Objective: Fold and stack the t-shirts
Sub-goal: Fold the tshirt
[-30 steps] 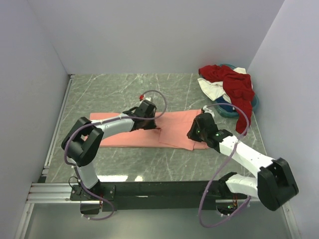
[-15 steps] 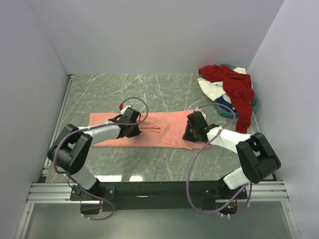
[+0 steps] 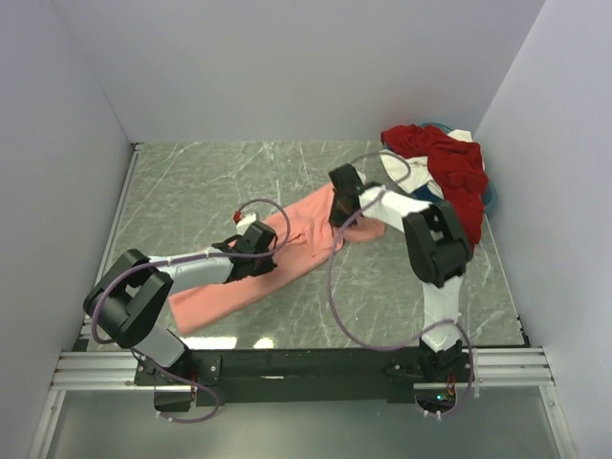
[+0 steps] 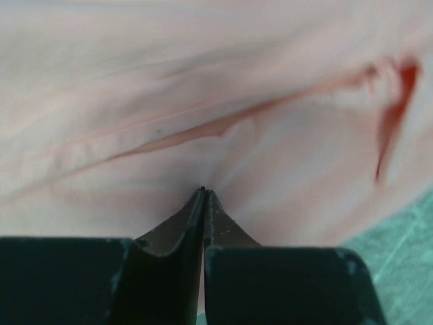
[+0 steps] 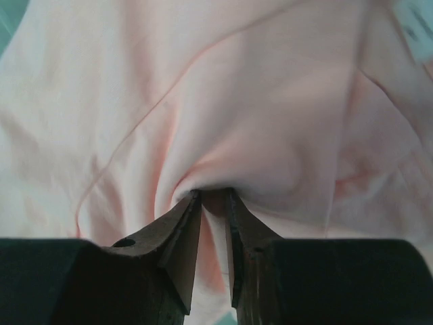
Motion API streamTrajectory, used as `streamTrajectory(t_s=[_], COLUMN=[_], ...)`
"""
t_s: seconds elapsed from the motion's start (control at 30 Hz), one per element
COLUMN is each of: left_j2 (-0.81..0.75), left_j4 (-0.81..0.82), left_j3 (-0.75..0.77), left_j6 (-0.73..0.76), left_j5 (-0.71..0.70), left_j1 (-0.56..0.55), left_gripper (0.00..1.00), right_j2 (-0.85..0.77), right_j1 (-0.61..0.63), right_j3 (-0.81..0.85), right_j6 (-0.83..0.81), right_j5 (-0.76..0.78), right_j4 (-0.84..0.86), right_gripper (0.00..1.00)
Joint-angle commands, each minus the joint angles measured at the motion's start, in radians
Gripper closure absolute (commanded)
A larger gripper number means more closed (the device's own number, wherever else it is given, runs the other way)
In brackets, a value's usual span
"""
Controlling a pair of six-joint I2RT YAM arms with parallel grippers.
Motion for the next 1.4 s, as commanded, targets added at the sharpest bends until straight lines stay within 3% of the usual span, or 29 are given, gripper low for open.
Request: streamTrajectory(t_s=[0.0, 0.27, 0.37, 0.5, 0.73, 0.87, 1.03, 1.13, 1.37], left_j2=[-0.029, 0.068, 0.121, 0.16, 0.12, 0.069, -0.001, -0.007, 0.054], left_j4=[-0.054, 0.054, 0.039, 0.0, -0.05, -0.098, -0.08, -0.085, -0.084], left_j3=[-0.037, 0.063, 0.162, 0.274, 0.337, 0.291, 0.163, 0.132, 0.138], left_j6=[-0.08, -0.196, -0.186, -0.144, -0.111, -0.069, -0.045, -0.032, -0.08], left_j5=[0.005, 0.094, 0.102, 0.102, 0.058, 0.021, 0.059, 0.107, 0.097], left_j1=[-0.072, -0.163, -0.163, -0.161, -0.16, -0.16, -0.163, -0.178, -0.235], left_gripper=[0.91, 0.89, 0.86, 0.81, 0.74, 0.74, 0.8, 0.83, 0.84], right_j2=[0.165, 0.515, 0.582, 0.574, 0.335, 0.152, -0.026, -0.055, 0.05], right_j1=[-0.021, -0.021, -0.023, -0.031, -0.032, -0.025, -0.006, 0.021, 0.048], right_j3=[0.269, 0.887, 1.042, 1.101, 0.927, 0.671, 0.359, 0.212, 0.198], right_j6=[-0.087, -0.253, -0.292, -0.314, -0.274, -0.221, -0.152, -0.122, -0.11], right_j5=[0.072, -0.006, -0.038, -0.07, -0.043, -0.069, -0.112, -0.115, -0.099], right_j4=[-0.165, -0.372, -0.395, -0.366, -0.299, -0.259, -0.109, -0.058, -0.069], right_gripper=[0.72, 0.71, 0.66, 0.59, 0.54, 0.55, 0.55, 0.56, 0.61])
